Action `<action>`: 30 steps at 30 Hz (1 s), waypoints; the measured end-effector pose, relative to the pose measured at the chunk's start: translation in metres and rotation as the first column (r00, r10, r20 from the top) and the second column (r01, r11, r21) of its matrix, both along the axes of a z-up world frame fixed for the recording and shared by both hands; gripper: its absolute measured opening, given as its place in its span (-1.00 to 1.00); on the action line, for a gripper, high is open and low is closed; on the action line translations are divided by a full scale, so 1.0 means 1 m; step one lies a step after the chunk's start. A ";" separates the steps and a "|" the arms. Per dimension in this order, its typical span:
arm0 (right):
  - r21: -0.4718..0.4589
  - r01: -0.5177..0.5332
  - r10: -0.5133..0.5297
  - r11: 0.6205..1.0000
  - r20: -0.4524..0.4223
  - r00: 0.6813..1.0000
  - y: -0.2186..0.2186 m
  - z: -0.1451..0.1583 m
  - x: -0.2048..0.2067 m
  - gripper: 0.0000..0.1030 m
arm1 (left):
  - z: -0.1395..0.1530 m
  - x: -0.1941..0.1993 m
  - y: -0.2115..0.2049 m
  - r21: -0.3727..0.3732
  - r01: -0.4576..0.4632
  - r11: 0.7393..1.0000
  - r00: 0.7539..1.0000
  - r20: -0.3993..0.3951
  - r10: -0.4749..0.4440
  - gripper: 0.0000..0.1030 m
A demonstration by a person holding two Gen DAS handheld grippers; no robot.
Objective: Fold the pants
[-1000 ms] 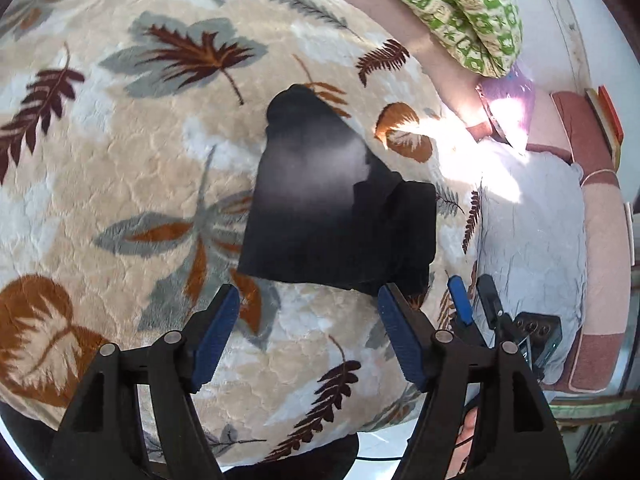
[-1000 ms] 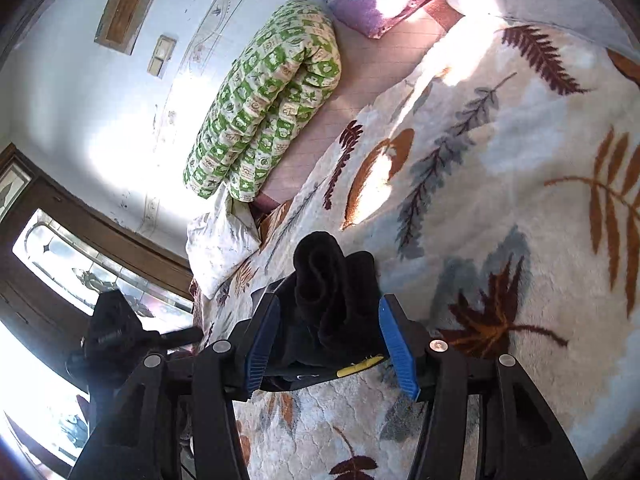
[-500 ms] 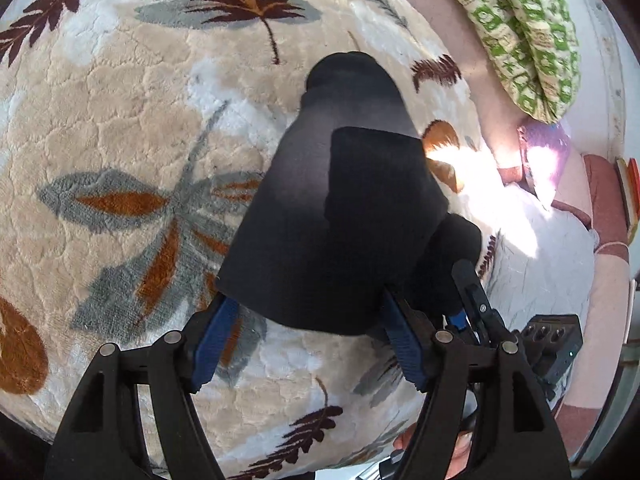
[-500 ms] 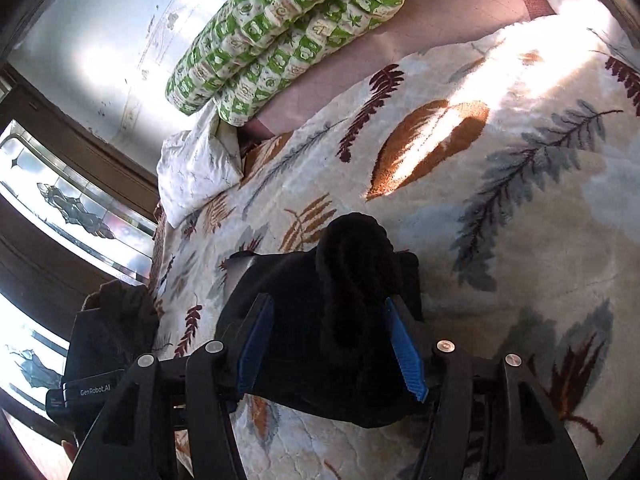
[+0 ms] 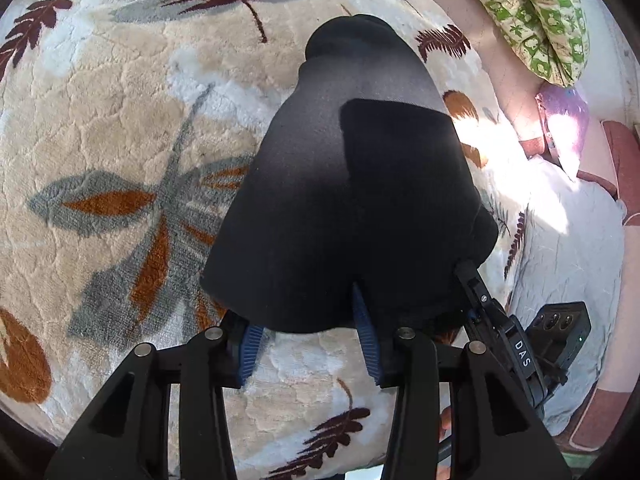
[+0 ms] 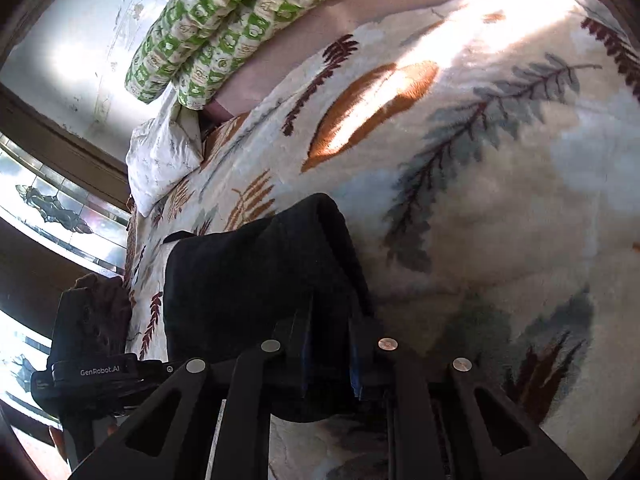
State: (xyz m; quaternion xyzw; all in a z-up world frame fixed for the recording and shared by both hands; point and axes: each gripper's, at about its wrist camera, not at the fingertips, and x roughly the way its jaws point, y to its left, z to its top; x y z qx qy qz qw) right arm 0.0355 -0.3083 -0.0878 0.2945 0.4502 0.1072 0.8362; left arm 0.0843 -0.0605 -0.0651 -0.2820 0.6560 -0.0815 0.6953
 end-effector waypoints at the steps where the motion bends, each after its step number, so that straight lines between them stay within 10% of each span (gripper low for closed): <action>1: 0.015 0.010 -0.010 1.000 0.005 1.000 -0.001 0.000 -0.001 -0.72 | 0.004 -0.004 0.004 -0.009 0.015 1.000 1.000 0.002 -0.015 -0.19; 8: 0.076 0.013 -0.018 0.997 0.062 0.998 -0.013 0.035 -0.014 -0.35 | 0.055 -0.010 0.054 -0.023 0.020 1.000 0.989 0.145 -0.017 -0.19; 11: 0.069 0.037 -0.043 0.997 0.091 0.995 -0.020 0.050 -0.012 -0.02 | 0.065 0.021 0.067 0.033 0.002 0.999 0.983 0.184 -0.008 0.17; 22: 0.036 0.051 -0.052 0.998 0.010 0.999 -0.006 0.026 0.033 -0.01 | 0.031 0.081 0.030 0.103 0.084 0.991 0.987 0.129 -0.098 0.17; 25: 0.060 0.043 -0.043 0.997 0.001 0.999 -0.004 0.018 0.037 -0.03 | 0.016 0.096 0.012 0.241 0.098 0.966 0.989 0.088 -0.123 0.18; 30: 0.030 0.067 -0.067 0.997 -0.004 0.998 -0.007 0.009 0.037 -0.41 | -0.004 0.104 0.005 0.265 0.104 0.959 0.992 0.041 -0.119 0.19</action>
